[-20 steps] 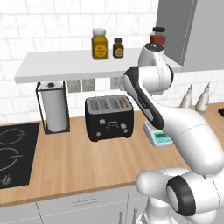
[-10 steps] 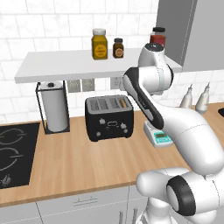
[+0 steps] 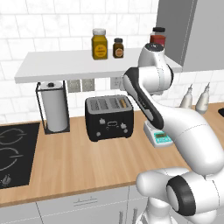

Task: Start the toaster. Once the lever pops up, take the bread to the plate on the dining counter.

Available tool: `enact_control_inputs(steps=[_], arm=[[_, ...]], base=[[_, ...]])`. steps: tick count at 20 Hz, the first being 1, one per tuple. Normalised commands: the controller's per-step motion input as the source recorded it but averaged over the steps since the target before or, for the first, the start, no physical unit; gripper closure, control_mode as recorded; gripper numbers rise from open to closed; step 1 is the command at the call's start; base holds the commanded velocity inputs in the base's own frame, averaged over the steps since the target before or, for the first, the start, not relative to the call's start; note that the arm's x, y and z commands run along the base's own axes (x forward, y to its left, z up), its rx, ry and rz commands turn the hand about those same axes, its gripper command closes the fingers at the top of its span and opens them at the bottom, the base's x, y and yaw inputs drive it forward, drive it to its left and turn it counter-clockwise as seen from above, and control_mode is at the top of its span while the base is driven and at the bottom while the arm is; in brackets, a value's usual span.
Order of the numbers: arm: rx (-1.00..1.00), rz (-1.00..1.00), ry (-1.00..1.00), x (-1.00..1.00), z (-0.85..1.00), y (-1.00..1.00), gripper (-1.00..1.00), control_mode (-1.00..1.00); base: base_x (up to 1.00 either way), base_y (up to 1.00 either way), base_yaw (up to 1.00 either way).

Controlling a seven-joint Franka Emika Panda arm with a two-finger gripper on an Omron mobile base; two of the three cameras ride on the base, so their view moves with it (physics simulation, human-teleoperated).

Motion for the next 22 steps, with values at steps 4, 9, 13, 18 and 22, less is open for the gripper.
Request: enact_control_inputs(steps=[4, 9, 13, 18, 22], arm=[[0.0, 0.0, 0.0, 0.0, 0.0, 0.0, -1.0, -1.0], [0.0, 0.0, 0.0, 0.0, 0.0, 0.0, -1.0, -1.0], [0.0, 0.0, 0.0, 0.0, 0.0, 0.0, -1.0, -1.0], [0.0, 0.0, 0.0, 0.0, 0.0, 0.0, -1.0, -1.0], [0.0, 0.0, 0.0, 0.0, 0.0, 0.0, -1.0, -1.0]], base=[[0.0, 0.0, 0.0], [0.0, 0.0, 0.0], [0.0, 0.0, 0.0], [0.0, 0.0, 0.0], [0.0, 0.0, 0.0]])
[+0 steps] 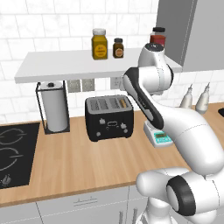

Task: Start the toaster. Once the lever pops up, take the bread to the plate on the dining counter.

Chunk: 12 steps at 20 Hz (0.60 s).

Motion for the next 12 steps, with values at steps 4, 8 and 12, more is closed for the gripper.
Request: enact_control_inputs(steps=[4, 8, 12], arm=[[0.0, 0.0, 0.0, 0.0, 0.0, 0.0, -1.0, -1.0], [0.0, 0.0, 0.0, 0.0, 0.0, 0.0, -1.0, -1.0], [0.0, 0.0, 0.0, 0.0, 0.0, 0.0, -1.0, -1.0]], base=[[0.0, 0.0, 0.0], [0.0, 0.0, 0.0], [0.0, 0.0, 0.0]])
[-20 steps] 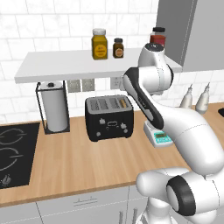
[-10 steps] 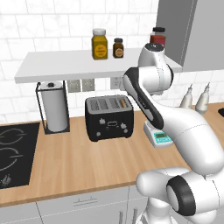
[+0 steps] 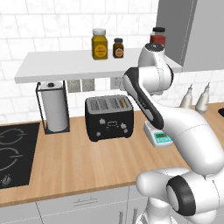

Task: Start the toaster. Once the lever pops up, take the bread to the plate on the dining counter.

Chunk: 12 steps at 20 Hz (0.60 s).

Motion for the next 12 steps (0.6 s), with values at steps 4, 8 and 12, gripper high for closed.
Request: enact_control_inputs(steps=[4, 8, 12], arm=[[0.0, 0.0, 0.0, 0.0, 0.0, 0.0, -1.0, -1.0], [0.0, 0.0, 0.0, 0.0, 0.0, 0.0, -1.0, -1.0], [0.0, 0.0, 0.0, 0.0, 0.0, 0.0, -1.0, -1.0]], base=[[0.0, 0.0, 0.0], [0.0, 0.0, 0.0], [0.0, 0.0, 0.0]])
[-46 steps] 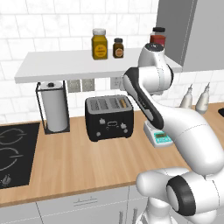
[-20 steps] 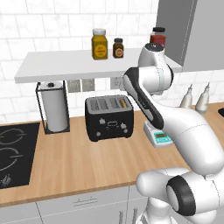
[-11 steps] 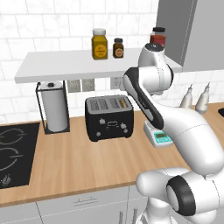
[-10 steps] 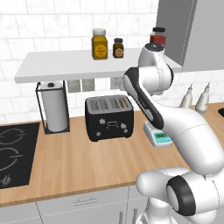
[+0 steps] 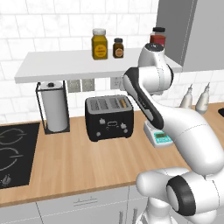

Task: Start the toaster. Once the lever pops up, take the bread to the plate on the dining counter.

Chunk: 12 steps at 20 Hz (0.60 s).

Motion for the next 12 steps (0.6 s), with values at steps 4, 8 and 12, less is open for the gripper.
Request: enact_control_inputs(steps=[4, 8, 12], arm=[[0.0, 0.0, 0.0, 0.0, 0.0, 0.0, -1.0, -1.0], [0.0, 0.0, 0.0, 0.0, 0.0, 0.0, -1.0, -1.0], [0.0, 0.0, 0.0, 0.0, 0.0, 0.0, -1.0, -1.0]], base=[[0.0, 0.0, 0.0], [0.0, 0.0, 0.0], [0.0, 0.0, 0.0]])
